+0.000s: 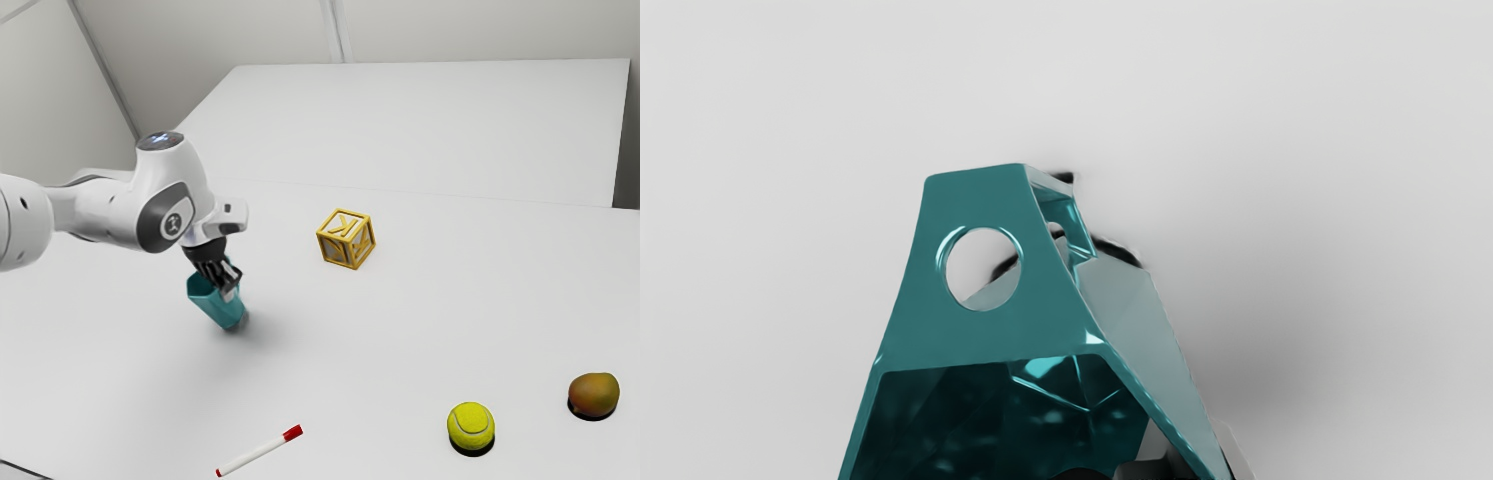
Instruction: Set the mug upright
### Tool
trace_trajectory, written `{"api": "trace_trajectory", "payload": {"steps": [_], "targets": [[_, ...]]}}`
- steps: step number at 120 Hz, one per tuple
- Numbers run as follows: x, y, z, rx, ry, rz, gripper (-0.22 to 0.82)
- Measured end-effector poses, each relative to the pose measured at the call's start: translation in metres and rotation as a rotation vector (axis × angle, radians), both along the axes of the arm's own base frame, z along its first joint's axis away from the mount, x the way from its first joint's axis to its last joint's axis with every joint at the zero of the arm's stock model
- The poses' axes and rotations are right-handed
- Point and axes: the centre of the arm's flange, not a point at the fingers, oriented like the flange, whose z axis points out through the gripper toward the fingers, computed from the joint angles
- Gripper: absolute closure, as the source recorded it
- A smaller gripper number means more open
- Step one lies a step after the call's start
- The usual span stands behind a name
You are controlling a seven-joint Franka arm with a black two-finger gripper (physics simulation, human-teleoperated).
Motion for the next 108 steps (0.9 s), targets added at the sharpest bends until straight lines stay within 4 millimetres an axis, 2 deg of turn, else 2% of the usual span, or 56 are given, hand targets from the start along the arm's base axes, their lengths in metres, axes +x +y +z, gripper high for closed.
{"api": "trace_trajectory", "payload": {"steps": [15, 36, 43, 62, 76, 88, 108], "targets": [[0.001, 0.005, -0.002, -0.003, -0.01, 0.042, 0.79], [0.002, -0.009, -0.004, -0.008, -0.016, 0.052, 0.78], [0.002, -0.015, -0.004, -0.011, -0.016, 0.049, 0.71], [0.001, -0.033, -0.005, -0.013, -0.017, 0.029, 0.43], [0.001, -0.045, -0.002, -0.007, -0.024, 0.013, 0.29], [0.002, -0.05, 0.011, 0.008, -0.049, 0.011, 0.21], [0.012, -0.04, 0.056, 0.043, -0.099, 0.046, 0.11]]}}
